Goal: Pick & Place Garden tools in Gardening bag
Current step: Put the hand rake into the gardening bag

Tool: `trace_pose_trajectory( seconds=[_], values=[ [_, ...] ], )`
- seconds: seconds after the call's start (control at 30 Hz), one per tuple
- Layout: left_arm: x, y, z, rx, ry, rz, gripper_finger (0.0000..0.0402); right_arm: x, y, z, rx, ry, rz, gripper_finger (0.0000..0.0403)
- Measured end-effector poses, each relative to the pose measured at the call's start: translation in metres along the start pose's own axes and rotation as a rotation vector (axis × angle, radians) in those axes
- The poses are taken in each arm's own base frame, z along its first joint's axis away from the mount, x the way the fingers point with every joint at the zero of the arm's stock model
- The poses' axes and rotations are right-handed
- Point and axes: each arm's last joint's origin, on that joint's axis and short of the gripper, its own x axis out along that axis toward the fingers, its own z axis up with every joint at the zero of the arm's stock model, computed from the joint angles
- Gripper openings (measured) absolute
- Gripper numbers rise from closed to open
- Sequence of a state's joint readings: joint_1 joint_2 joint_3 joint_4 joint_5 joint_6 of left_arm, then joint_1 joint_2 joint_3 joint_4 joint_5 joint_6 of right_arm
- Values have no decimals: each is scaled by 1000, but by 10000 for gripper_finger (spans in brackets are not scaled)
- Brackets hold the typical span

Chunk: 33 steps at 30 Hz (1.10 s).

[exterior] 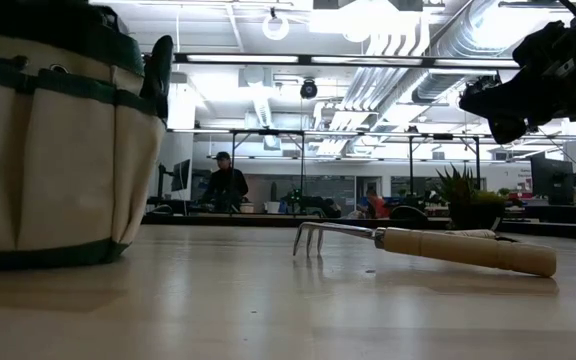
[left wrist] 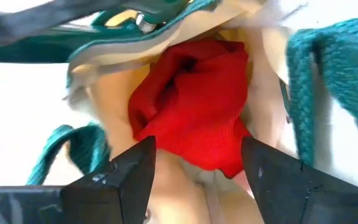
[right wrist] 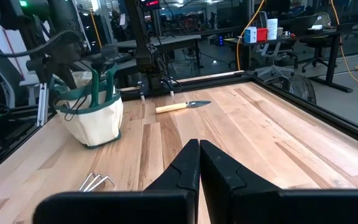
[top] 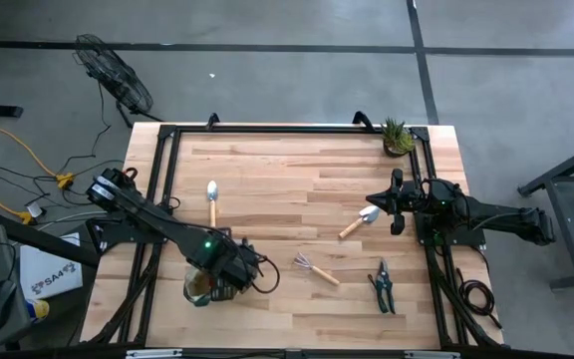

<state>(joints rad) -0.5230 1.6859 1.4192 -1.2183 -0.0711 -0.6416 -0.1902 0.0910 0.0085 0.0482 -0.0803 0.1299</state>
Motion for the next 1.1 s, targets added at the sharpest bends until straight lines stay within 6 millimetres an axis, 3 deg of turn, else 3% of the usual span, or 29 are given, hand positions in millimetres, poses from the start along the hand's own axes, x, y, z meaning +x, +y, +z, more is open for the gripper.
trace_pose_trajectory(
  seconds=[0.37, 0.73, 1.1],
  values=[
    [-27, 1, 4, -47, -45, 37, 229, 0, 0, 0, 0, 0, 0, 3],
    [-57, -1, 16, -69, -203, 33, 229, 0, 0, 0, 0, 0, 0, 3],
    [-62, -9, 27, -82, -335, -38, 229, 0, 0, 0, 0, 0, 0, 3]
  ],
)
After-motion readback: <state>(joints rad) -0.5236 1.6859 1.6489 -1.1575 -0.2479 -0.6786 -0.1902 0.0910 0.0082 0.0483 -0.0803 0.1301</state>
